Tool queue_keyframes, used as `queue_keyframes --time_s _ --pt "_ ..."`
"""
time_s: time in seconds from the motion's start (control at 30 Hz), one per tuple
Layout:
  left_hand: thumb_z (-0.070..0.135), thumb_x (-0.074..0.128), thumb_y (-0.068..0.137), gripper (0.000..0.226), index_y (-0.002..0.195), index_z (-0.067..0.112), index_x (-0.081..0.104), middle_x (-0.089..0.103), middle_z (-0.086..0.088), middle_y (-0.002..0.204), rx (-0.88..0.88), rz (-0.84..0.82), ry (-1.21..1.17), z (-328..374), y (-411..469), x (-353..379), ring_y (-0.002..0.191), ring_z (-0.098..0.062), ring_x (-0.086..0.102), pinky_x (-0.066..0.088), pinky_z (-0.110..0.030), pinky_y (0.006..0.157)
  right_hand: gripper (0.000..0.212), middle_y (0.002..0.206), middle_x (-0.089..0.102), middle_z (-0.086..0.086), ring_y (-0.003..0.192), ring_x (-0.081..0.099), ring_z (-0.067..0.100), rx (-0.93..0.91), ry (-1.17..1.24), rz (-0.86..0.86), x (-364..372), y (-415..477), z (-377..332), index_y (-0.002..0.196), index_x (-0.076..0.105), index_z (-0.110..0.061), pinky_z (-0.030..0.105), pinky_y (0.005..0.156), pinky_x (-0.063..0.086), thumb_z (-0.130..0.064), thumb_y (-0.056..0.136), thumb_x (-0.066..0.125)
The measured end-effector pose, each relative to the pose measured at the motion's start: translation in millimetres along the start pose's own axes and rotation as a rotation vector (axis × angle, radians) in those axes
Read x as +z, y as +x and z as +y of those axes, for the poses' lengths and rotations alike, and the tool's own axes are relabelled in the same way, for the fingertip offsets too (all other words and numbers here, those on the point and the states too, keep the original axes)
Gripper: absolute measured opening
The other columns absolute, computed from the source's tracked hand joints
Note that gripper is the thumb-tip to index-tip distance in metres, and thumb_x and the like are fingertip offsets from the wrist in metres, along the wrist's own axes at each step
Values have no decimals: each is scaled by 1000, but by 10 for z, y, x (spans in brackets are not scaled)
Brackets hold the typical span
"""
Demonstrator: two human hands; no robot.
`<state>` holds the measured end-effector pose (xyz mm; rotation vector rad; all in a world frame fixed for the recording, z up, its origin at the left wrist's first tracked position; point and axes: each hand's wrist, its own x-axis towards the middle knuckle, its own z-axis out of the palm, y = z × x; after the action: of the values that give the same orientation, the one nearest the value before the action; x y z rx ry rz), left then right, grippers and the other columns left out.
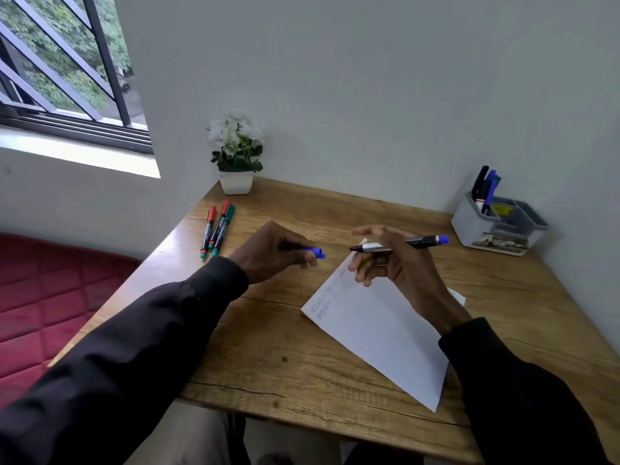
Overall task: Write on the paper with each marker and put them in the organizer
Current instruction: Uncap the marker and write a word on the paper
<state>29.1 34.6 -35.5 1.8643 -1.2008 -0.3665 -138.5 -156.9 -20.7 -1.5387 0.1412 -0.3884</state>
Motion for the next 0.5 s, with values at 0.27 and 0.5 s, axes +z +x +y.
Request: queue_keyframes --time_s 0.27,0.5 --pt "23 79 80 26 105 24 75 69 7 105 -41 46 165 -128 158 104 98 -6 59 48 -17 78 9 71 67 27 52 61 32 66 -176 1 39 -224 192 93 68 3 29 45 46 -2 99 64" --pt "23 80 78 32 110 28 73 64 9 111 -27 32 101 -200 192 105 104 -6 57 51 -21 85 8 64 67 20 48 57 24 46 -338 27 57 -264 327 91 72 -3 26 43 43 -3 98 68"
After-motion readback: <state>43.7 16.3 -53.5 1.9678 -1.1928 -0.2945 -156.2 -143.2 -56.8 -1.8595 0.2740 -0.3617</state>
